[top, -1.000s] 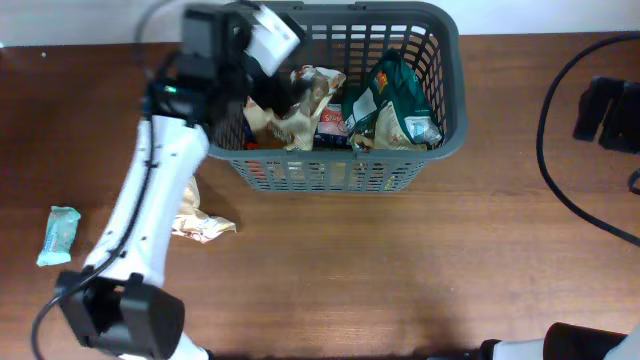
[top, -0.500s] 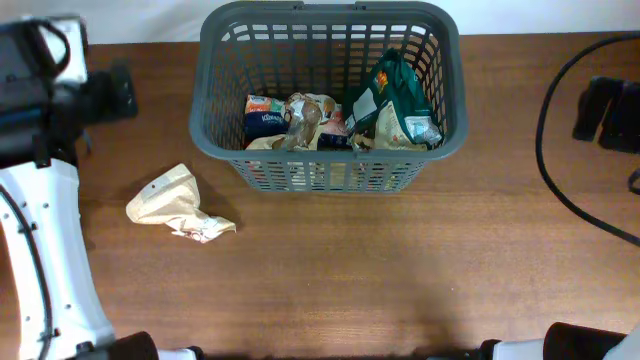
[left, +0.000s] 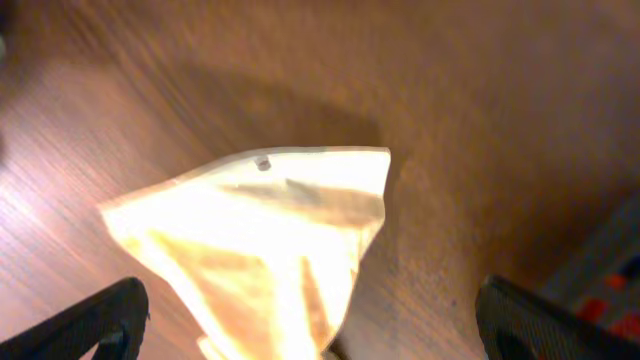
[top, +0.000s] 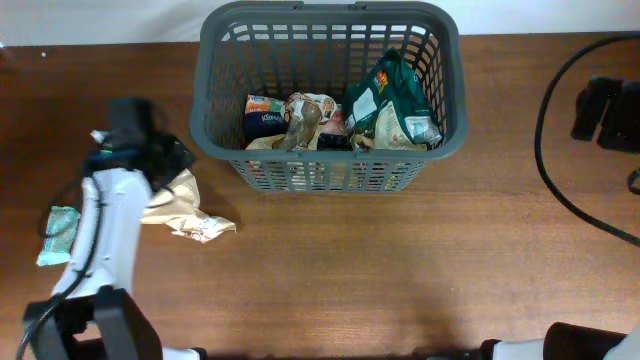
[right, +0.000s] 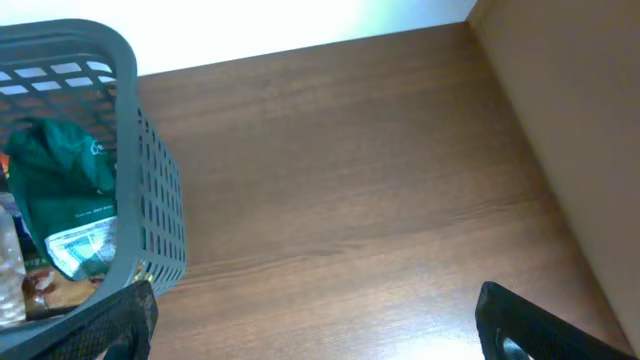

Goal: Pack container
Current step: 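Grasp the crumpled cream paper bag with left gripper and lift it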

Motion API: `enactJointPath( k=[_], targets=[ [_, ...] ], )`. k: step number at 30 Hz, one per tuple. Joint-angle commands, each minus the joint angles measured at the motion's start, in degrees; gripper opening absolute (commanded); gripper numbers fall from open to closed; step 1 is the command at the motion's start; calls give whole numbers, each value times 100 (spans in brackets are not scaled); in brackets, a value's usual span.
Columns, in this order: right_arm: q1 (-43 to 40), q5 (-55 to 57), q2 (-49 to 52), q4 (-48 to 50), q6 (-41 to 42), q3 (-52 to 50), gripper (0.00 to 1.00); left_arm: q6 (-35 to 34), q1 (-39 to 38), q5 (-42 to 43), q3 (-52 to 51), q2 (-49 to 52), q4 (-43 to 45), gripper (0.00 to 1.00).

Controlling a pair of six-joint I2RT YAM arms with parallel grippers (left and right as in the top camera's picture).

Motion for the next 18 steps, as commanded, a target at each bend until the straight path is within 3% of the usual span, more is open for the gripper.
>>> enactJointPath(
  k=[1, 11, 18],
  targets=[
    [-33, -105, -37, 42, 11, 15, 99, -1375, -466, -892, -457, -2, 256, 99],
    [-33, -227, -37, 31, 11, 15, 99, -2179, -761, -1349, -1344, 446, 450, 99],
    [-33, -334, -35, 17, 9, 15, 99, -2192, -761, -1156, -1703, 977, 914, 99]
  ],
)
